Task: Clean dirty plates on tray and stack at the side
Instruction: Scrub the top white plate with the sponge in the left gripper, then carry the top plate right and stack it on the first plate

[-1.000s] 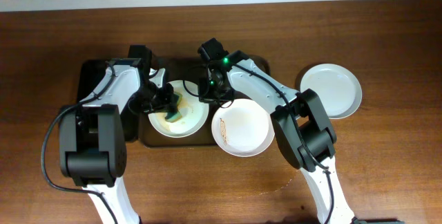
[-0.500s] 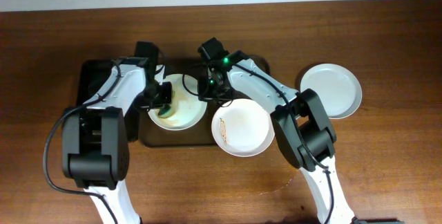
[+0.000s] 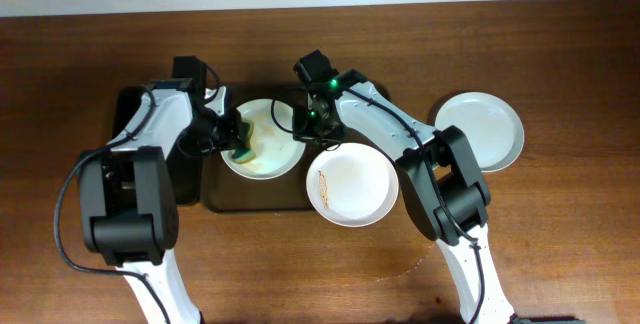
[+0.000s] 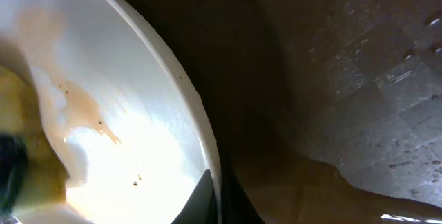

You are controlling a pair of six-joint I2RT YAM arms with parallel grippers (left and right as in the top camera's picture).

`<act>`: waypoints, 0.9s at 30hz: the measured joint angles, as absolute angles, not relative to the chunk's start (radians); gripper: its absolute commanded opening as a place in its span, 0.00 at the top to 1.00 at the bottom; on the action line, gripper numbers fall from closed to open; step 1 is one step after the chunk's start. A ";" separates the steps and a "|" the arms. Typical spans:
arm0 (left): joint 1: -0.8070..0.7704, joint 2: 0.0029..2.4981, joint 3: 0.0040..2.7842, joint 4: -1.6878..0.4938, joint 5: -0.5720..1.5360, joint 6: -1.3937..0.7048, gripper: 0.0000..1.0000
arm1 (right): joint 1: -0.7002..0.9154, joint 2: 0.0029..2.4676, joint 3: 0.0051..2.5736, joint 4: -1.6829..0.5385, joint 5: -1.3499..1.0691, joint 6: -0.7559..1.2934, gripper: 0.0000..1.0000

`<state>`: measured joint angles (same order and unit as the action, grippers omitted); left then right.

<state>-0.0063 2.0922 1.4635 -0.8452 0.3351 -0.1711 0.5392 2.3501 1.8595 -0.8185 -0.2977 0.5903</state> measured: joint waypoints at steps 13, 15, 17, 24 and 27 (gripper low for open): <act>0.249 2.134 1.995 -1.262 0.475 -0.027 1.00 | 0.488 2.308 1.992 -1.011 -0.111 0.397 0.96; 0.249 2.134 1.995 -1.275 0.422 -0.025 1.00 | 0.503 2.239 2.039 -1.037 0.032 0.359 0.96; 0.246 2.134 1.995 -1.275 0.402 -0.023 1.00 | 0.534 2.188 2.056 -1.048 0.179 0.340 0.96; 0.246 2.134 1.995 -1.275 0.350 -0.022 1.00 | 0.819 2.167 2.059 -1.092 0.906 0.313 0.96; 0.246 2.134 1.995 -1.275 0.347 -0.022 1.00 | 0.898 2.167 2.059 -1.089 1.148 0.329 0.96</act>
<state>0.2462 2.1342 1.9953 -1.2755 0.3466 -0.0223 0.8978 2.1674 2.0590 -1.0889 1.1481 0.3286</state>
